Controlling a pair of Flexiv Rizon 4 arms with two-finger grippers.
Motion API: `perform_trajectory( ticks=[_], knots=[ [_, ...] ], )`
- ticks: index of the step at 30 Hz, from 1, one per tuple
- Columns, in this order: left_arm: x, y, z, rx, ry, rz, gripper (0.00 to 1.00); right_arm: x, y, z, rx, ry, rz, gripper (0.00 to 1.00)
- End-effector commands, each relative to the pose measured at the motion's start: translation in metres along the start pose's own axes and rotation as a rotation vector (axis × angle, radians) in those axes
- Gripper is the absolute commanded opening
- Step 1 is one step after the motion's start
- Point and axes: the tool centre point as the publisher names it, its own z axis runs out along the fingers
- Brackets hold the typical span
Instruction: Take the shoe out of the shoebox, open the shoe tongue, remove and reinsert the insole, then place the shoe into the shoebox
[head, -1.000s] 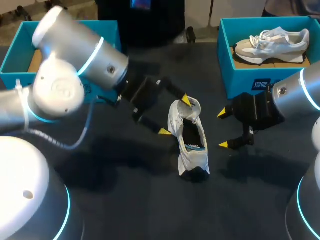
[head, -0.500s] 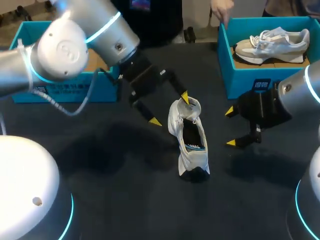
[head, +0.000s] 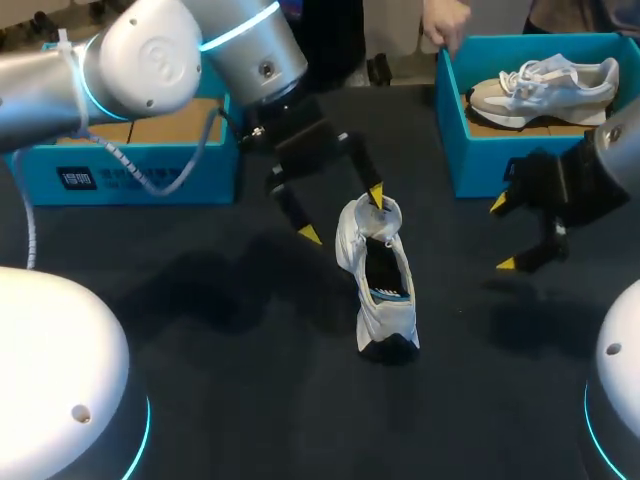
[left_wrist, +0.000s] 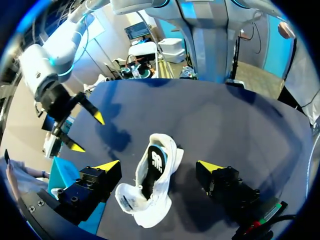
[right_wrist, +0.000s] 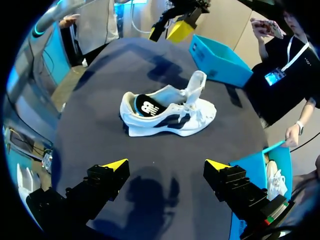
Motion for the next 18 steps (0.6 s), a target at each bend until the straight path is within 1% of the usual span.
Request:
perform_trajectory(
  ticks=[1, 6, 7, 10, 14, 17, 18],
  knots=[
    [-0.002, 0.001, 0.000, 0.000, 0.010, 0.000, 1.00, 0.000, -0.001, -0.035, 0.015, 0.022, 0.000, 1.00],
    [-0.002, 0.001, 0.000, 0.000, 0.010, 0.000, 1.00, 0.002, -0.004, -0.059, 0.041, 0.050, -0.024, 1.00],
    [-0.002, 0.001, 0.000, -0.029, 0.029, -0.001, 1.00, 0.003, -0.004, -0.064, 0.036, 0.059, -0.033, 1.00],
    [-0.001, 0.000, -0.004, -0.043, 0.074, 0.030, 1.00, 0.006, -0.006, -0.072, 0.028, 0.084, -0.043, 1.00],
    [-0.003, -0.002, -0.009, -0.054, 0.136, 0.053, 1.00, 0.005, -0.006, -0.075, 0.025, 0.073, -0.024, 1.00],
    [-0.006, -0.002, -0.012, -0.053, 0.161, 0.061, 1.00, 0.005, -0.006, -0.075, 0.025, 0.073, -0.024, 1.00],
    [-0.007, -0.002, -0.013, -0.066, 0.171, 0.067, 0.94, 0.005, -0.006, -0.075, 0.025, 0.073, -0.024, 1.00]
  ],
)
